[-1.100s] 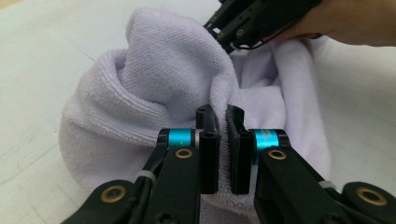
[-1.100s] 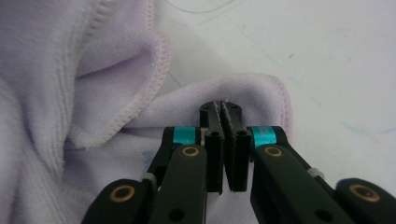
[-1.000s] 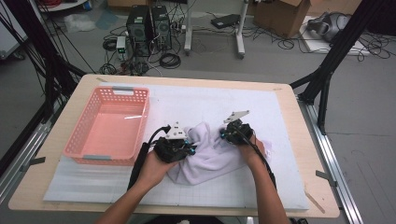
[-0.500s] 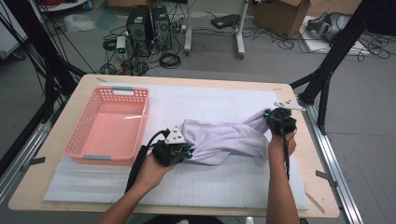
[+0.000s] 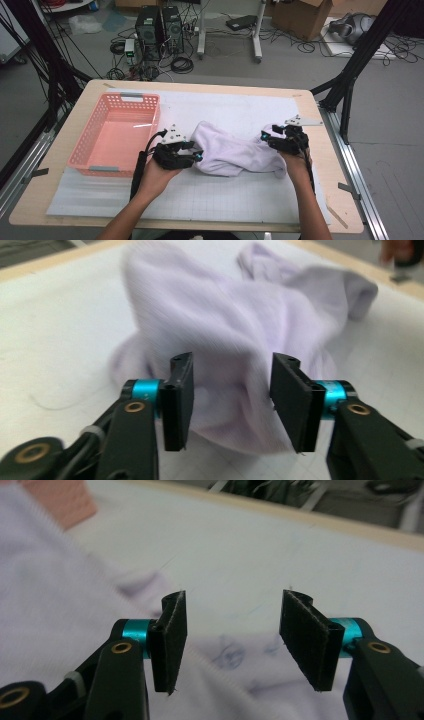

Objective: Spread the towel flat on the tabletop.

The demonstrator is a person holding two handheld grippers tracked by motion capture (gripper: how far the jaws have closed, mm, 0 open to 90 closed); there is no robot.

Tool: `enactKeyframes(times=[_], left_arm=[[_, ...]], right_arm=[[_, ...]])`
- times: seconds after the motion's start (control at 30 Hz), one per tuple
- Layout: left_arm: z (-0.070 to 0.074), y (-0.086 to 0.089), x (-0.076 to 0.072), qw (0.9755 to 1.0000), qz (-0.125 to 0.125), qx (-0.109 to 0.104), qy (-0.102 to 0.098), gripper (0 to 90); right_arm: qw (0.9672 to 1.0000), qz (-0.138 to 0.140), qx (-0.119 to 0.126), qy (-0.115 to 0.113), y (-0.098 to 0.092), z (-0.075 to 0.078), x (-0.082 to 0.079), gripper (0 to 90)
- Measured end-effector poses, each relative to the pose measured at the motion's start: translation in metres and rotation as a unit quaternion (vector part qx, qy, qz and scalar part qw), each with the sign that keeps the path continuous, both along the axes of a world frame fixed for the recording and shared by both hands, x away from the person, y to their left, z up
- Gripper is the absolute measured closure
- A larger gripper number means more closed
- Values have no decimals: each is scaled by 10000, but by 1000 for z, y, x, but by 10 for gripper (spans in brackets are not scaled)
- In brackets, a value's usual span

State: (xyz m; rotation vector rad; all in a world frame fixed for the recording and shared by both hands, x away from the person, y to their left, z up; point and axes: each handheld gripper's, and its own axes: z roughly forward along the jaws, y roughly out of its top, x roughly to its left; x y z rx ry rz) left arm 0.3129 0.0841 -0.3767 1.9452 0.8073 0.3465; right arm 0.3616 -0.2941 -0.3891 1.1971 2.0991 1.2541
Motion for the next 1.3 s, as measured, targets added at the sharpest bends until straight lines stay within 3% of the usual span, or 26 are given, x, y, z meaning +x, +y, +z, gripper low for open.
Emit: enactKeyframes(times=[0.1,0.17,0.2,0.27,0.3,0.37,0.47,0.53,0.6,0.73,0.83,0.9,0.97,1.17,1.23,1.27,1.3], left_arm=[[-1,2,1,10000,44,-5,-22,494],[-1,2,1,10000,47,-38,-78,482],[-1,3,1,9999,75,-73,-129,482],[-1,4,2,9995,130,-175,-209,481],[0,4,2,9994,147,-205,-241,481],[0,6,3,9990,203,-280,-280,477],[1,9,4,9987,256,-314,-298,469],[1,10,4,9985,294,-345,-316,466],[2,11,4,9982,321,-382,-337,466],[2,13,5,9977,403,-431,-339,466],[2,13,5,9977,407,-427,-336,466],[1,11,6,9976,409,-444,-330,456],[0,8,6,9977,377,-488,-288,453],[-4,-2,7,9973,270,-664,-128,399],[-9,-13,9,9978,244,-624,-24,347],[-12,-20,10,9982,268,-544,-6,333],[-15,-26,12,9985,328,-429,-1,333]], right_arm=[[9987,206,-310,356,5,-19,1,447],[9964,263,-483,651,7,-33,2,499],[9946,293,-593,794,7,-39,2,553],[9919,428,-766,913,7,-47,0,800],[9914,477,-830,893,7,-48,-3,850],[9914,591,-874,769,8,-45,-8,865],[9928,812,-603,637,8,-37,-17,867],[9916,1109,-401,541,11,-30,-27,867],[9881,1461,-308,380,18,-23,-42,867],[9756,2169,-250,230,39,-17,-72,867],[9618,2704,-359,254,60,-20,-93,867],[9554,2918,-350,294,71,-23,-101,867],[9467,3181,-305,409,83,-29,-108,867],[9269,3662,-416,710,112,-45,-116,866],[9222,3761,-511,737,119,-49,-118,865],[9215,3772,-574,731,121,-49,-117,861],[9228,3747,-554,712,121,-49,-116,852]])
